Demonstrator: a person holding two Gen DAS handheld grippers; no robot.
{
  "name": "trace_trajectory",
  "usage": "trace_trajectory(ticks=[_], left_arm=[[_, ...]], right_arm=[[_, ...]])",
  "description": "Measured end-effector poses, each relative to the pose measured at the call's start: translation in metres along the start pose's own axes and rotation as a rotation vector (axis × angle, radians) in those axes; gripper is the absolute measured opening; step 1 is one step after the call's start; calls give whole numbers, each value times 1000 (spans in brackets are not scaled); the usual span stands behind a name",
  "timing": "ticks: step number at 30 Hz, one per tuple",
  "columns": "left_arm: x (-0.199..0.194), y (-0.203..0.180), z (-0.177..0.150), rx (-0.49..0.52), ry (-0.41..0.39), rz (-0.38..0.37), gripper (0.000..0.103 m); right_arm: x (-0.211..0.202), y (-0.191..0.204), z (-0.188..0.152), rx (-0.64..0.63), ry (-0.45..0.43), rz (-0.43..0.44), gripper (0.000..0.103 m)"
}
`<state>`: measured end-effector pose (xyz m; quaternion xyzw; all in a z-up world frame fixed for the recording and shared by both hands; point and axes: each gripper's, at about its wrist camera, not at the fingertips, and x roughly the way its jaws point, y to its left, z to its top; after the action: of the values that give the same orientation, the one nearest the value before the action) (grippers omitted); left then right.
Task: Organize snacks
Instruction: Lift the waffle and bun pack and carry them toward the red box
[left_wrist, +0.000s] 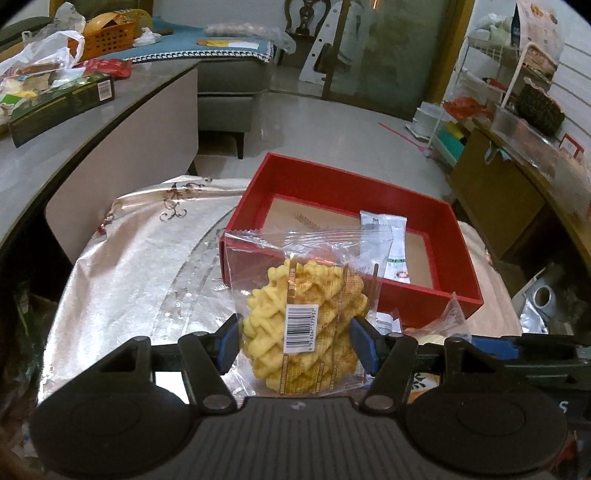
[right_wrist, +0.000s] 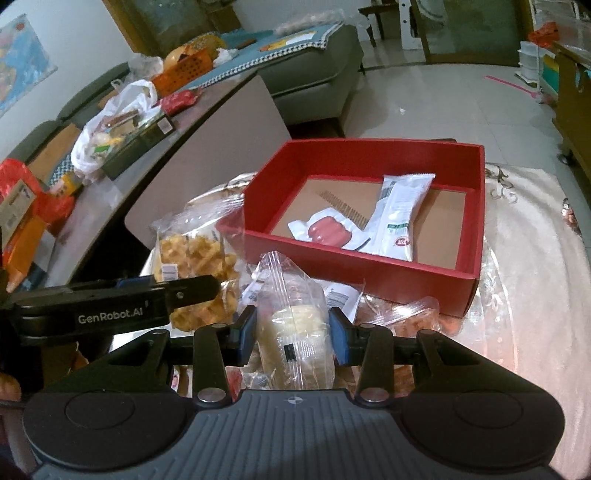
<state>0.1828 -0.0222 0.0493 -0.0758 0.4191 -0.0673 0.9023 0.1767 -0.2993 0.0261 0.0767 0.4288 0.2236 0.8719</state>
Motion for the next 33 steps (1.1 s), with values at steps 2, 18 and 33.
trace_trajectory(ticks=[2, 18, 33], left_arm=[[3, -1, -1, 4, 12, 4, 55], [2, 4, 0, -17, 14, -2, 55], [6, -10, 39, -37, -66, -32, 55]], right_arm=[[5, 0, -1, -2, 17, -4, 50], [-9, -21, 4, 133, -33, 91, 49], [-24, -34, 38, 196, -154, 133, 49]])
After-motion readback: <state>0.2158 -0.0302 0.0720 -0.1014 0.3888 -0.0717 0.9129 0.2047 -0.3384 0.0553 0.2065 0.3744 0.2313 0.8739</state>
